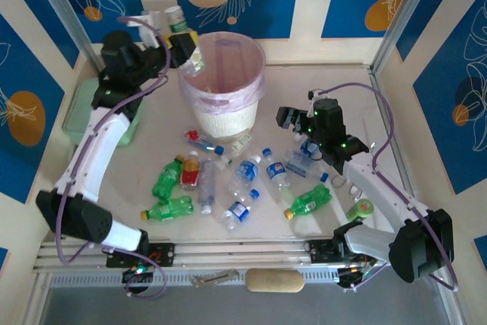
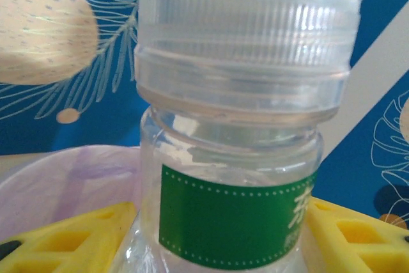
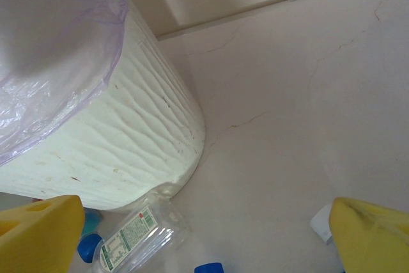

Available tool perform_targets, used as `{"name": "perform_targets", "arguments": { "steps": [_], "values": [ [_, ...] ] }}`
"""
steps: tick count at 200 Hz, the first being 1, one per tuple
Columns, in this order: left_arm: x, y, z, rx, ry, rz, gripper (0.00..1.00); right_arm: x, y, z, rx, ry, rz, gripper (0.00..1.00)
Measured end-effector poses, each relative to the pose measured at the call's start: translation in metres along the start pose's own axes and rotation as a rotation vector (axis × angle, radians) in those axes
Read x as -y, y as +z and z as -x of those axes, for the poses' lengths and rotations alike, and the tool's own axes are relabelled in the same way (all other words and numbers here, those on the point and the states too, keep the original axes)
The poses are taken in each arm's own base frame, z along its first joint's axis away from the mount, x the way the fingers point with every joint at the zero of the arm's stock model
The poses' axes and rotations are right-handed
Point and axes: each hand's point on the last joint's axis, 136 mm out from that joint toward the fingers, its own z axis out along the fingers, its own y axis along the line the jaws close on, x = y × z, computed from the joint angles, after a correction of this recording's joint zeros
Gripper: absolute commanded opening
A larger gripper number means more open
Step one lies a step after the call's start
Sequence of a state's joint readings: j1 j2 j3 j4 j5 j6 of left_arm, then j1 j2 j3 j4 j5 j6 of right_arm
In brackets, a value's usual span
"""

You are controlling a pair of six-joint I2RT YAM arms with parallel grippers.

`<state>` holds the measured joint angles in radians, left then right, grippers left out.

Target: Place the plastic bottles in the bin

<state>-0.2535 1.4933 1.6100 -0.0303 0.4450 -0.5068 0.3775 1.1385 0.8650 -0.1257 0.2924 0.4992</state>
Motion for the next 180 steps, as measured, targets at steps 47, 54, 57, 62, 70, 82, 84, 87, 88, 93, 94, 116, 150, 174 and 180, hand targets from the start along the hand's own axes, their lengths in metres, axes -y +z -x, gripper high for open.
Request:
{"name": "perform_targets", "arguments": {
  "steps": [47, 54, 57, 62, 70, 82, 84, 87, 88, 93, 94, 116, 150, 174, 180],
  "values": [
    [0.004, 0.071, -0.026, -0.102, 0.072, -0.035, 0.45, 0.005, -0.014, 0.001, 0.029, 0.014, 0.003, 0.99],
    [0.003, 0.079, -0.030, -0.119, 0.089, -0.031, 0.45, 0.006, -0.016, 0.001, 0.034, 0.017, 0.002, 0.99],
    [0.002, 0.083, -0.033, -0.126, 0.101, -0.028, 0.46, 0.006, -0.017, 0.001, 0.036, 0.019, 0.003, 0.99],
    [0.002, 0.088, -0.036, -0.136, 0.114, -0.023, 0.46, 0.007, -0.018, 0.002, 0.039, 0.019, 0.003, 0.99],
    [-0.001, 0.096, -0.045, -0.163, 0.141, -0.008, 0.46, 0.008, -0.019, 0.001, 0.043, 0.021, 0.001, 0.99],
    [-0.004, 0.106, -0.059, -0.204, 0.180, 0.015, 0.47, 0.011, -0.022, 0.001, 0.048, 0.027, -0.001, 0.99],
    [-0.005, 0.108, -0.062, -0.214, 0.187, 0.020, 0.47, 0.011, -0.022, 0.001, 0.050, 0.028, -0.002, 0.99],
    [-0.006, 0.110, -0.066, -0.225, 0.199, 0.026, 0.47, 0.012, -0.023, 0.001, 0.050, 0.029, -0.004, 0.99],
    [-0.006, 0.111, -0.068, -0.232, 0.202, 0.029, 0.47, 0.012, -0.023, 0.000, 0.050, 0.030, -0.004, 0.99],
    [-0.008, 0.114, -0.076, -0.253, 0.219, 0.040, 0.47, 0.014, -0.024, 0.000, 0.053, 0.033, -0.007, 0.99],
    [-0.008, 0.115, -0.077, -0.257, 0.221, 0.041, 0.47, 0.014, -0.024, 0.000, 0.053, 0.033, -0.008, 0.99],
    [-0.019, 0.125, -0.110, -0.355, 0.276, 0.083, 0.48, 0.018, -0.026, -0.002, 0.056, 0.044, -0.015, 0.99],
    [-0.047, 0.133, -0.156, -0.505, 0.321, 0.149, 0.49, 0.020, -0.026, -0.001, 0.059, 0.055, -0.019, 0.99],
    [-0.065, 0.132, -0.185, -0.600, 0.341, 0.190, 0.50, 0.021, -0.026, -0.002, 0.058, 0.055, -0.020, 0.99],
    [-0.069, 0.131, -0.191, -0.620, 0.344, 0.199, 0.51, 0.021, -0.026, -0.002, 0.058, 0.055, -0.020, 0.99]
  ]
}}
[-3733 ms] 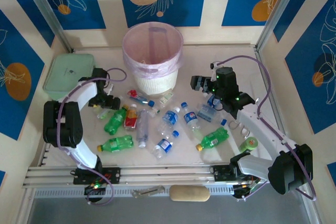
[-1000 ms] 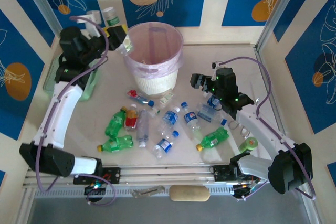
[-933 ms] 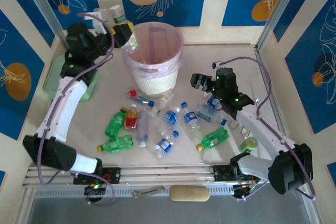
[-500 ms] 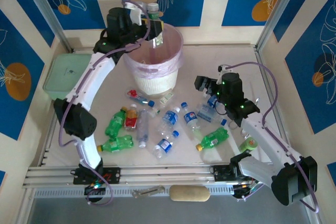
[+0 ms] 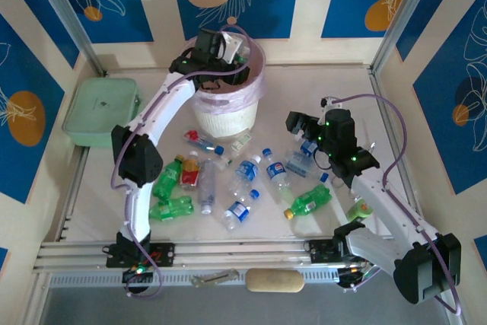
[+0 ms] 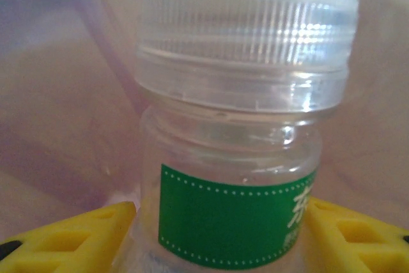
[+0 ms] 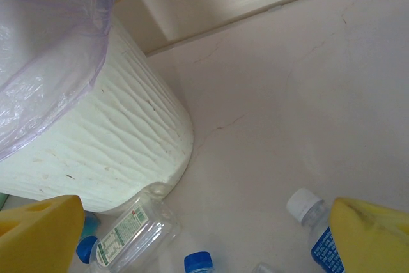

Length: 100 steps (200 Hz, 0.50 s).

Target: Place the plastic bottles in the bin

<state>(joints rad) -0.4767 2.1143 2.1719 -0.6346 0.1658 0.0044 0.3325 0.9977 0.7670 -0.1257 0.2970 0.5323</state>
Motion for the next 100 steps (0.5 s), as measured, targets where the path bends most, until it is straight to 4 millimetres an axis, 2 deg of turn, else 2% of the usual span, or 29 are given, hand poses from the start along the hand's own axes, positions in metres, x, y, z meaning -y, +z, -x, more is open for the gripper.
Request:
{"name": "perform_targets", "arguments": {
  "steps": [47, 86, 100],
  "values": [
    [-0.008, 0.020, -0.039, -0.134, 0.019, 0.036, 0.53, 0.001, 0.000, -0.002, -0.003, 0.004, -0.001, 0.99],
    [-0.012, 0.019, -0.043, -0.155, 0.037, 0.058, 0.54, 0.000, 0.000, -0.001, -0.001, 0.011, 0.000, 0.99],
    [-0.013, 0.019, -0.044, -0.157, 0.037, 0.062, 0.59, 0.000, 0.000, -0.001, -0.001, 0.011, 0.001, 0.99]
  ]
}}
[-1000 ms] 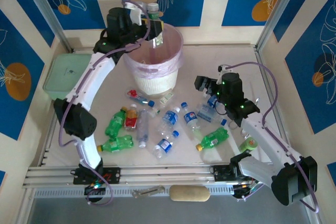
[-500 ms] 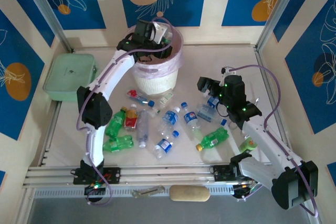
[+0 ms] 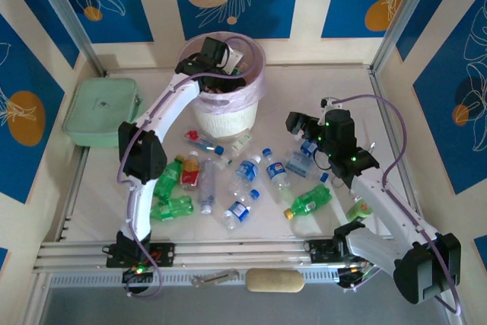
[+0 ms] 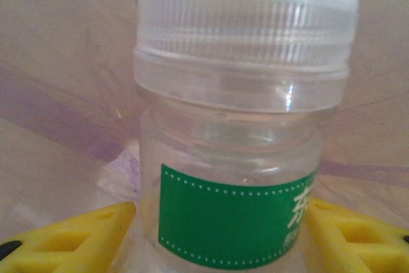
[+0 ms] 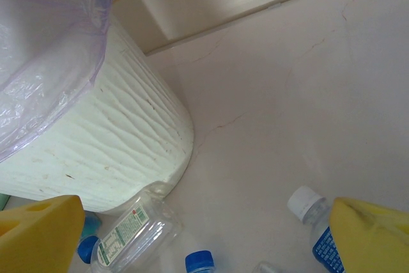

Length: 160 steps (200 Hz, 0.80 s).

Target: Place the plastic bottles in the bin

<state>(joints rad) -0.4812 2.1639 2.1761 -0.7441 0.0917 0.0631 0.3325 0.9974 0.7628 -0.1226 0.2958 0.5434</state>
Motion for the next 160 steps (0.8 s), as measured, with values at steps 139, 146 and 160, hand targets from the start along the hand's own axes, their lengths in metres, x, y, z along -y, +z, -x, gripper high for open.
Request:
{"name": "perform_targets", "arguments": {
  "steps": [139, 146, 160],
  "values": [
    [-0.001, -0.004, 0.006, 0.018, -0.014, 0.012, 0.99, 0.004, 0.003, -0.005, -0.025, -0.007, -0.013, 0.99],
    [0.000, -0.006, 0.008, 0.022, -0.017, 0.009, 0.99, 0.006, 0.004, -0.007, -0.039, -0.009, -0.024, 0.99],
    [0.002, -0.012, 0.012, 0.038, -0.026, 0.001, 0.99, 0.010, 0.008, -0.011, -0.076, -0.020, -0.044, 0.99]
  ]
}}
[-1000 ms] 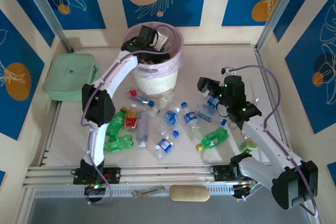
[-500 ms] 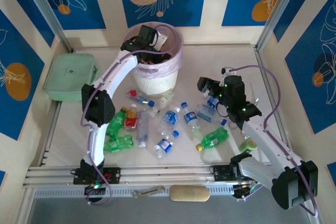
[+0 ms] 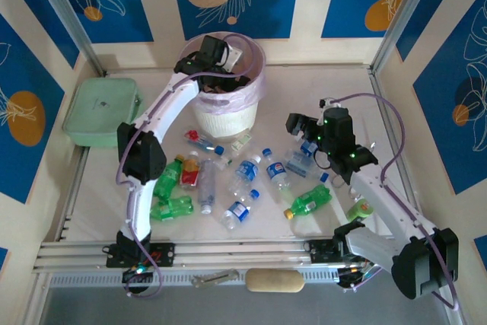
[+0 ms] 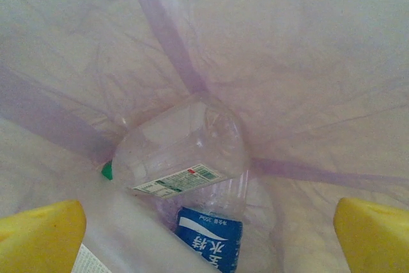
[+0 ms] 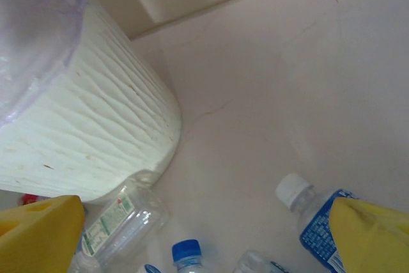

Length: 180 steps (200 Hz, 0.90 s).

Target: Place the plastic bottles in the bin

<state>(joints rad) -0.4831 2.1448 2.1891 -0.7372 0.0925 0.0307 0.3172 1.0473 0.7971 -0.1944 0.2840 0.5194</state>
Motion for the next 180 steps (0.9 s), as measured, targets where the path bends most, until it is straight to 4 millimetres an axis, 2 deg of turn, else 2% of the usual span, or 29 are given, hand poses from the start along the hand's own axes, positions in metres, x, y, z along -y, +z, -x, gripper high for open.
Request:
{"name": "perform_targets", "arguments": {
  "steps": [28, 54, 76, 95, 123, 129, 164, 180],
  "values": [
    [0.006, -0.030, 0.023, 0.082, -0.015, -0.015, 0.99, 0.003, 0.004, -0.001, -0.054, -0.044, -0.028, 0.99],
    [0.014, -0.077, 0.048, 0.202, -0.027, -0.034, 0.99, 0.011, 0.006, 0.001, -0.118, -0.096, -0.052, 0.99],
    [0.022, -0.116, 0.051, 0.285, -0.039, -0.055, 0.99, 0.025, 0.009, 0.003, -0.192, -0.123, -0.073, 0.99],
    [0.026, -0.139, 0.038, 0.333, -0.060, -0.065, 0.99, 0.038, 0.014, -0.003, -0.276, -0.144, -0.098, 0.99],
    [0.025, -0.154, -0.002, 0.361, -0.104, -0.042, 0.99, 0.055, 0.020, -0.024, -0.405, -0.172, -0.142, 0.99],
    [0.023, -0.156, -0.013, 0.360, -0.114, -0.025, 0.99, 0.058, 0.020, -0.030, -0.432, -0.175, -0.149, 0.99],
    [0.006, -0.181, -0.049, 0.441, -0.167, 0.071, 0.99, 0.069, 0.025, -0.052, -0.557, -0.185, -0.184, 0.99],
    [-0.004, -0.182, -0.067, 0.437, -0.205, 0.107, 0.99, 0.073, 0.030, -0.058, -0.597, -0.189, -0.197, 0.99]
  ]
}}
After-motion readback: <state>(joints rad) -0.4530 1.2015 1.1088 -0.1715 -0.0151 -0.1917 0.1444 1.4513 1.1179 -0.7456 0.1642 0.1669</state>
